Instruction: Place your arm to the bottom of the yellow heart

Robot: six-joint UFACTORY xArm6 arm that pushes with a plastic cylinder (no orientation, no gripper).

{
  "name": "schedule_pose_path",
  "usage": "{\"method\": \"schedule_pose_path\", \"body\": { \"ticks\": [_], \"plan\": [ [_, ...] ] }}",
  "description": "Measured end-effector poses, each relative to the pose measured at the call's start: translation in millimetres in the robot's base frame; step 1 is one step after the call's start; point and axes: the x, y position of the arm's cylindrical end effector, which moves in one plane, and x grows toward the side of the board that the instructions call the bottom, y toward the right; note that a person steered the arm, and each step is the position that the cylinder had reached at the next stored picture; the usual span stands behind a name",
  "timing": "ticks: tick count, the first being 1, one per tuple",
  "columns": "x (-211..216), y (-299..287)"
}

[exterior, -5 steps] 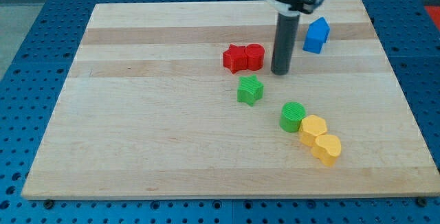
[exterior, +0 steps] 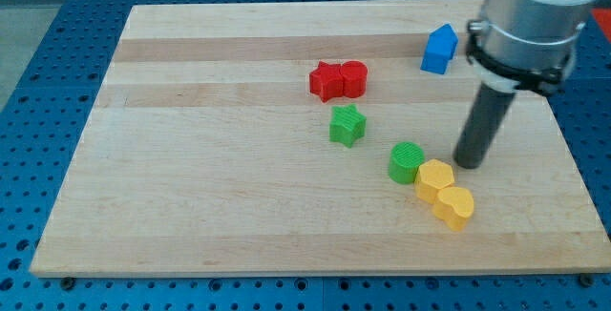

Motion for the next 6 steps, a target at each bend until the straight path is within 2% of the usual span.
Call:
{"method": "schedule_pose_path", "body": {
  "ticks": [1,2,3,5,6],
  "plan": [
    [33.8,27.4],
    [96.6,33.9],
    [116.8,27.7],
    [117.3,-43.2],
    [113.2,-52.4]
  ]
}}
